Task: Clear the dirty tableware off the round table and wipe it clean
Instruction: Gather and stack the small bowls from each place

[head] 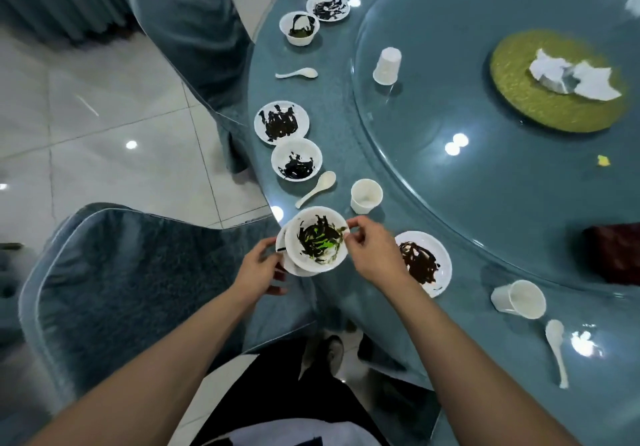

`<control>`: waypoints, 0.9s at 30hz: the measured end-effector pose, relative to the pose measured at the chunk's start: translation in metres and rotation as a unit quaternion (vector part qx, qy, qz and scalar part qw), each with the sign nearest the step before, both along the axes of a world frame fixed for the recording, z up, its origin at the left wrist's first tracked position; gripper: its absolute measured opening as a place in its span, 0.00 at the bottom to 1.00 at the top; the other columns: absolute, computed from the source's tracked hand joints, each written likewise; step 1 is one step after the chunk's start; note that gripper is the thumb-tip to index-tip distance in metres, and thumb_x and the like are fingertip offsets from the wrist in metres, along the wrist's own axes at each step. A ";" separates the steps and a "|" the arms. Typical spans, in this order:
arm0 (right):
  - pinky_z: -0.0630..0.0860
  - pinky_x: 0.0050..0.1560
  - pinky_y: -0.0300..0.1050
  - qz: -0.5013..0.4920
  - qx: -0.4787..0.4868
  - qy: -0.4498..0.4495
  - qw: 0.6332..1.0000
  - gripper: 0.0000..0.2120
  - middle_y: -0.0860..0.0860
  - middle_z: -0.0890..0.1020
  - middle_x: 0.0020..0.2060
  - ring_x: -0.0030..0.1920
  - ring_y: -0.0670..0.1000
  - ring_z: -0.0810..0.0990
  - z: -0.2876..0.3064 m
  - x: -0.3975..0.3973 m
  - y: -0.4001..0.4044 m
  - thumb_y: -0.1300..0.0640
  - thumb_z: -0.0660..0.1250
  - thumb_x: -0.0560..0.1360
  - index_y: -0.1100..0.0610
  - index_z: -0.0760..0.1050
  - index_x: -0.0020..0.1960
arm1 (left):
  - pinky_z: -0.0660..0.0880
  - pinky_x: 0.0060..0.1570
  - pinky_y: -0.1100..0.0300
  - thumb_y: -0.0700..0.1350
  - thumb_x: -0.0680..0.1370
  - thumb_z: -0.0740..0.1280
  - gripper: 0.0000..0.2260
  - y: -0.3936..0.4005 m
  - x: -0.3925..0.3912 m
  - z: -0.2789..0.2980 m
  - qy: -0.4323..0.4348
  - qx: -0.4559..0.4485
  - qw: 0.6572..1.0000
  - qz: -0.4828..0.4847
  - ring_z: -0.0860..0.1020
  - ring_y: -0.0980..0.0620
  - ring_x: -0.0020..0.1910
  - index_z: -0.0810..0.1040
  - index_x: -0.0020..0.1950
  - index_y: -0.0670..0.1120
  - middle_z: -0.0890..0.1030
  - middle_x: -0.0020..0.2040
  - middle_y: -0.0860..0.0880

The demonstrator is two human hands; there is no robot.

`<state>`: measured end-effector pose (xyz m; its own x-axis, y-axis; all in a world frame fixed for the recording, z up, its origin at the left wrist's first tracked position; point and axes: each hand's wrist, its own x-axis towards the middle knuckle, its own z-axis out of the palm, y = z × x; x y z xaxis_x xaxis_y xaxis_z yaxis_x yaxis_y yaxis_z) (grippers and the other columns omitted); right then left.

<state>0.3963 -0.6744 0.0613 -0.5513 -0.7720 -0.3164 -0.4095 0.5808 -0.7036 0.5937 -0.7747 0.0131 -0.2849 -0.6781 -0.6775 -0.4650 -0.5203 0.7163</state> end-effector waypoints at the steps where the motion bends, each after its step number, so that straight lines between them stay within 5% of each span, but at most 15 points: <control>1: 0.75 0.47 0.44 0.012 0.014 0.000 1.000 0.07 0.41 0.77 0.37 0.42 0.49 0.78 -0.002 0.001 -0.007 0.55 0.66 0.79 0.50 0.78 0.56 | 0.82 0.34 0.47 0.41 0.84 0.61 0.11 -0.002 0.000 0.000 0.004 0.006 1.000 0.005 0.80 0.44 0.40 0.77 0.62 0.55 0.82 0.48 0.40; 6: 0.77 0.53 0.48 0.075 0.076 0.033 0.994 0.09 0.49 0.83 0.49 0.49 0.52 0.81 -0.012 0.004 -0.034 0.53 0.65 0.79 0.50 0.78 0.58 | 0.82 0.33 0.49 0.43 0.85 0.56 0.12 -0.006 0.000 0.000 0.035 0.041 0.998 0.036 0.78 0.46 0.37 0.79 0.58 0.53 0.79 0.43 0.42; 14: 0.77 0.54 0.52 0.078 0.028 0.163 0.983 0.12 0.53 0.84 0.51 0.52 0.59 0.81 -0.011 -0.038 -0.134 0.51 0.64 0.79 0.54 0.76 0.60 | 0.80 0.32 0.50 0.44 0.85 0.60 0.11 -0.013 0.004 -0.001 0.063 0.068 0.995 0.035 0.78 0.46 0.39 0.78 0.63 0.55 0.80 0.48 0.40; 19: 0.72 0.58 0.54 0.099 0.109 0.233 0.961 0.17 0.60 0.82 0.55 0.58 0.63 0.79 -0.026 -0.055 -0.194 0.50 0.62 0.79 0.58 0.72 0.63 | 0.82 0.34 0.47 0.43 0.83 0.65 0.14 -0.015 0.007 0.000 0.053 0.054 0.997 0.001 0.79 0.47 0.41 0.75 0.66 0.57 0.80 0.52 0.42; 27: 0.76 0.58 0.51 0.029 0.123 0.132 0.983 0.11 0.58 0.83 0.54 0.56 0.61 0.80 -0.046 -0.051 -0.209 0.61 0.64 0.74 0.55 0.79 0.54 | 0.83 0.34 0.48 0.40 0.79 0.69 0.24 -0.012 0.009 0.000 0.024 0.042 0.997 -0.054 0.80 0.47 0.43 0.70 0.70 0.61 0.76 0.55 0.43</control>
